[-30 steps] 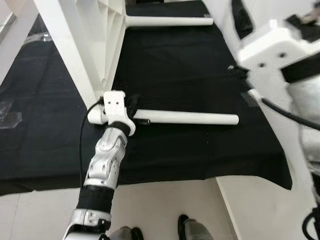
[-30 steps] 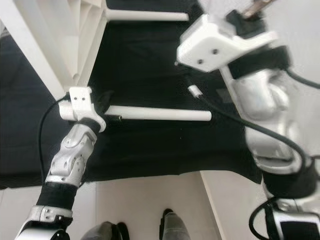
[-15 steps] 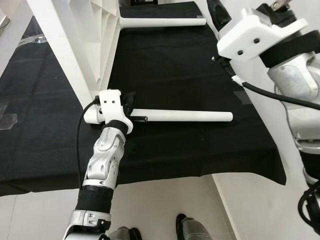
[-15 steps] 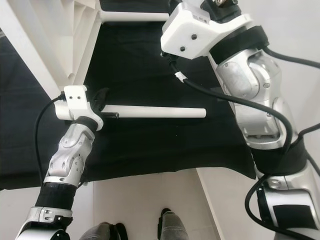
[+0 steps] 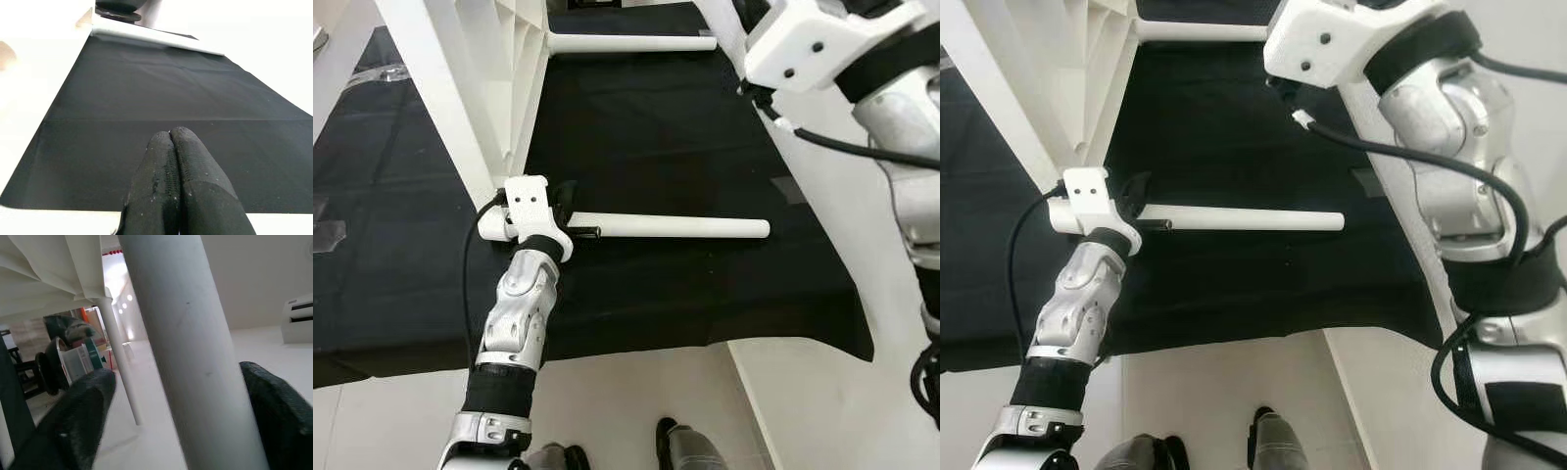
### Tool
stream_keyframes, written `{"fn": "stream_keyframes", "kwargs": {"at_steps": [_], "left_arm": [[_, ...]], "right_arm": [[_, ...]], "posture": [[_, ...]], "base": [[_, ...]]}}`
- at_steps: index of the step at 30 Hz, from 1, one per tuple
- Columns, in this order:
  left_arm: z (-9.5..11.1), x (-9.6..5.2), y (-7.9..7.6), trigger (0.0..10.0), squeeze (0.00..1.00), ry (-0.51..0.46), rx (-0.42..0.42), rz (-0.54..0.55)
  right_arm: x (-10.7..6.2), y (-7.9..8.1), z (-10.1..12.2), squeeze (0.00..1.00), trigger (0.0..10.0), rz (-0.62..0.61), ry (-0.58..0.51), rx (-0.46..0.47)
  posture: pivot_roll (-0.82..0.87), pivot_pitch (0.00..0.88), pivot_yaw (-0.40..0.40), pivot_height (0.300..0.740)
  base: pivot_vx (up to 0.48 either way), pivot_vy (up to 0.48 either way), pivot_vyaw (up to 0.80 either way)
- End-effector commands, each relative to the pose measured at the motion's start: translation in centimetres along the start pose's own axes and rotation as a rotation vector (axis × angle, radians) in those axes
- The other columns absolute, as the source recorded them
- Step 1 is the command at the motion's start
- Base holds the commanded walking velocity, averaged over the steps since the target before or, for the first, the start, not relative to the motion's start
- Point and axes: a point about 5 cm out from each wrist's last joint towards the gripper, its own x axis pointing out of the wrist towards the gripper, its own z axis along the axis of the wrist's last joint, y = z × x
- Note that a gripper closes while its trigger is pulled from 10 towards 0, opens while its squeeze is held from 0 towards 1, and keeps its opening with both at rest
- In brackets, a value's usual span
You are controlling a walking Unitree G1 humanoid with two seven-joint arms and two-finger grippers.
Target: Building children table
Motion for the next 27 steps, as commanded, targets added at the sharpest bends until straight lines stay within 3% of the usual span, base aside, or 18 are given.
{"fn": "stream_keyframes", "kwargs": {"at_steps": [1,10,12,16,21,27], "left_arm": [[-0.6,-0.6,0.7,10.0,0.0,0.017,0.006,0.026],[-0.7,-0.9,2.5,10.0,0.0,0.021,0.079,0.062],[-0.7,-0.4,4.6,10.0,0.0,0.035,0.098,0.082],[-0.5,0.1,5.5,10.0,0.0,0.044,0.105,0.092],[0.4,1.8,7.6,10.0,0.0,0.042,0.068,0.148],[1.6,2.6,9.6,10.0,0.0,0.02,-0.011,0.22]], "right_arm": [[0.1,-0.2,-0.1,0.0,0.0,0.017,0.005,-0.021],[0.2,-0.4,-0.5,0.0,0.0,0.019,0.021,-0.024],[0.3,-0.7,-0.4,0.0,0.0,0.014,0.018,-0.022],[0.2,-0.8,-0.4,0.0,0.0,0.013,0.019,-0.023],[0.2,-0.9,-0.6,0.0,0.0,0.008,0.023,-0.021],[0.0,-0.9,-0.6,0.0,0.0,0.012,0.027,-0.02]], "posture": [[-0.17,0.184,-0.027,0.74],[-0.17,0.188,-0.028,0.74],[-0.18,0.191,-0.031,0.74],[-0.18,0.191,-0.032,0.74],[-0.19,0.194,-0.031,0.74],[-0.2,0.197,-0.03,0.74]], "base": [[0.0,0.0,0.0],[0.0,0.0,0.0],[0.0,0.0,0.0],[0.0,0.0,0.0],[0.0,0.0,0.0],[0.0,0.0,0.0]]}}
